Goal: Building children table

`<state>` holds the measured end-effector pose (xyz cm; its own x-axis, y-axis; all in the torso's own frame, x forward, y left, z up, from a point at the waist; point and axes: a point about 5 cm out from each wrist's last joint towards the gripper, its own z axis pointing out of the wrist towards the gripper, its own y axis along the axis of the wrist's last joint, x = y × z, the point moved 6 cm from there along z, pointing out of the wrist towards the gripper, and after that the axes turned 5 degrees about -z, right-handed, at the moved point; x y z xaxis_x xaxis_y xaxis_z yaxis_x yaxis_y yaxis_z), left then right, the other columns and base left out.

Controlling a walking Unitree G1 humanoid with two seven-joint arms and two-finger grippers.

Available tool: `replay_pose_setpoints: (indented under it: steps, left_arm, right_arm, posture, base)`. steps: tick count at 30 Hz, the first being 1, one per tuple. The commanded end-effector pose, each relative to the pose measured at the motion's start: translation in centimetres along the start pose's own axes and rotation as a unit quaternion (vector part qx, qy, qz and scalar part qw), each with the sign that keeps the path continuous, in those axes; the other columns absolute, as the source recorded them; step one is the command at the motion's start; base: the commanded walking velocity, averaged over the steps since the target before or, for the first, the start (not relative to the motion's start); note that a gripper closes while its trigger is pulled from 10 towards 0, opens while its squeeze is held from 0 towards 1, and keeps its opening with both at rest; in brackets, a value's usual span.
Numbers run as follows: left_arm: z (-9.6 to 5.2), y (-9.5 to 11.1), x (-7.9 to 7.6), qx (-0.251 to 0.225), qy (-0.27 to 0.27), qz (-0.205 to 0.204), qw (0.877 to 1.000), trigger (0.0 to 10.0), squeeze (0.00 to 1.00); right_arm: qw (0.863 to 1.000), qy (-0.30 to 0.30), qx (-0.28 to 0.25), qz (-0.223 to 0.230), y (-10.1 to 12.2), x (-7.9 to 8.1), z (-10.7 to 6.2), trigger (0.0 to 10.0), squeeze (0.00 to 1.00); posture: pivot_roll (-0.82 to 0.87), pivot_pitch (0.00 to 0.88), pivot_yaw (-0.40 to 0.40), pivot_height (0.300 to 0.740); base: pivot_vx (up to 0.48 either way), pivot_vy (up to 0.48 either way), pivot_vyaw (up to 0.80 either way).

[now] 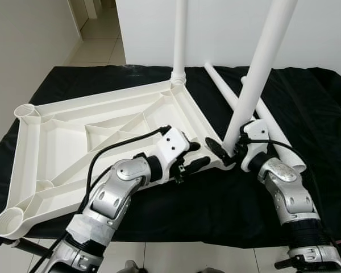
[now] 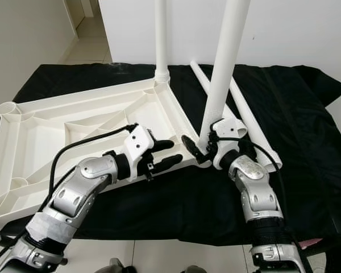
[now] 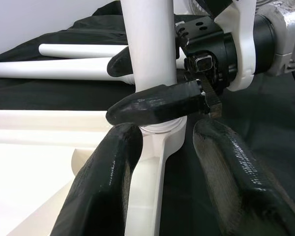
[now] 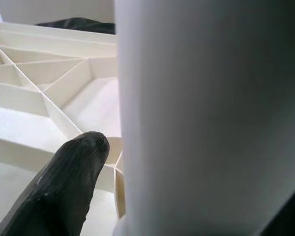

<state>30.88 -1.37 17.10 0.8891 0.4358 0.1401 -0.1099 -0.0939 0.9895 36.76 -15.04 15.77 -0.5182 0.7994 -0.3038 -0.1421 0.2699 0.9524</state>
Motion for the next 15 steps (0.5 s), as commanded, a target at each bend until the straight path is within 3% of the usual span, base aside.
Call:
replay_pose_setpoints:
  steps: [1,2,3,5,6,7,15]
  left_arm:
    - [-0.09,0.21,0.62,0.000,0.016,0.004,1.000,10.0,0.00]
    - [-0.09,0.21,0.62,0.000,0.016,0.004,1.000,10.0,0.00]
    - [-0.10,0.21,0.62,0.001,0.016,0.004,1.000,10.0,0.00]
    - [-0.10,0.21,0.62,0.001,0.015,0.004,1.000,10.0,0.00]
    - [-0.11,0.22,0.62,0.001,0.015,0.004,1.000,10.0,0.00]
    - [-0.11,0.21,0.61,0.001,0.015,0.004,1.000,10.0,0.00]
    - [-0.12,0.17,0.54,0.001,0.013,0.004,1.000,10.0,0.00]
  right_arm:
    - [1.000,0.016,0.002,-0.007,-0.22,0.55,0.40,6.8,0.00]
    - [1.000,0.016,0.002,-0.007,-0.22,0.55,0.40,6.8,0.00]
    - [1.000,0.018,0.000,-0.006,-0.22,0.57,0.41,4.4,0.00]
    - [1.000,0.022,-0.002,-0.007,-0.25,0.56,0.44,4.4,0.00]
    - [1.000,0.024,-0.005,-0.006,-0.27,0.55,0.45,0.4,0.00]
    - [1.000,0.024,-0.006,-0.006,-0.28,0.54,0.43,0.0,0.00]
    - [1.000,0.023,-0.010,0.000,-0.55,0.45,0.27,0.0,0.00]
  posture:
    - [-0.11,0.035,0.064,0.740]
    - [-0.11,0.035,0.064,0.740]
    - [-0.11,0.035,0.064,0.740]
    - [-0.11,0.035,0.064,0.740]
    - [-0.11,0.035,0.064,0.740]
    - [-0.11,0.035,0.064,0.740]
    - [-0.11,0.035,0.064,0.740]
  base:
    - [0.000,0.000,0.00]
    - [0.000,0.000,0.00]
    - [0.000,0.000,0.00]
    - [0.000,0.000,0.00]
    - [0.000,0.000,0.00]
    - [0.000,0.000,0.00]
    - [0.000,0.000,0.00]
